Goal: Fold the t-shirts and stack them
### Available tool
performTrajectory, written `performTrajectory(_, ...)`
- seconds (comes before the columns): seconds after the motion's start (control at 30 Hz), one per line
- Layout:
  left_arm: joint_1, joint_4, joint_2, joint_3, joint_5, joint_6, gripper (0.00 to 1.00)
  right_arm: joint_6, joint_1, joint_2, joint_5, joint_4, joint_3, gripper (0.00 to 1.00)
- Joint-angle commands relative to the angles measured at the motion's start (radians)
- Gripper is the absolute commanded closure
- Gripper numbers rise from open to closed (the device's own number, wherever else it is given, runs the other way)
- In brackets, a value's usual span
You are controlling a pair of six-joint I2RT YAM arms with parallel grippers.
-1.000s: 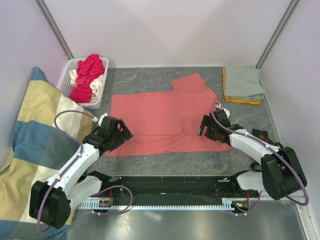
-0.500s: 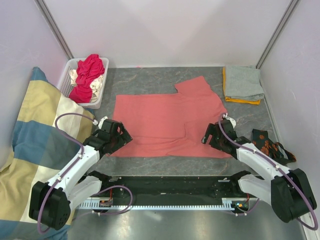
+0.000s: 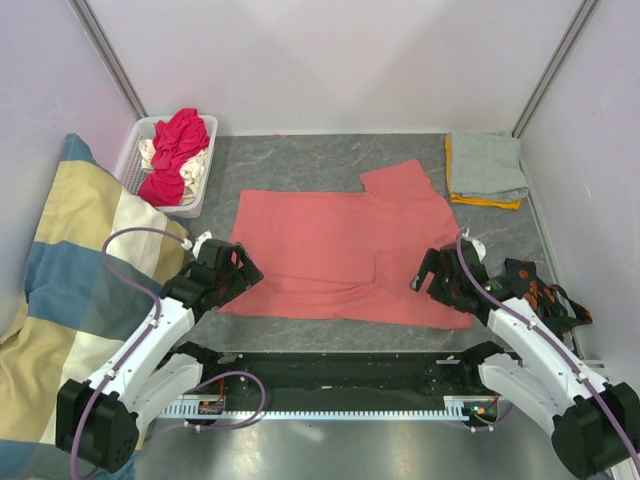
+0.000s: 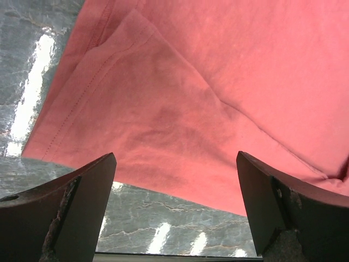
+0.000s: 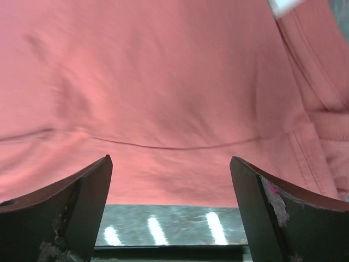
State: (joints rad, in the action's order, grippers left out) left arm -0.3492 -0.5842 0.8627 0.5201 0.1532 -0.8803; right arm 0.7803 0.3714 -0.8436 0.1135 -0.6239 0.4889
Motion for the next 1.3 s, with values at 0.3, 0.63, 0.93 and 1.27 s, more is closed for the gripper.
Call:
performTrajectory(0.3, -0.001, 0.072, 0.263, 0.405, 0.019, 0.178, 0.00, -0.360, -0.113, -0.730, 0.121, 0.262, 0.897, 0.02)
performTrajectory(0.63, 0.024, 0.086, 0.294, 0.362, -0.030, 0.238, 0.00, -0.768, -0.291, -1.540, -0.172, 0.109, 1.707, 0.02)
performTrajectory(0.93, 0.044, 0.121, 0.321, 0.314, -0.063, 0.242, 0.00, -0.760, -0.336, -1.680, -0.236, 0.110, 1.748, 0.02)
performTrajectory(1.27, 0.058, 0.129, 0.318, 0.282, -0.064, 0.233, 0.00, -0.750, -0.336, -1.712, -0.324, 0.101, 1.734, 0.03)
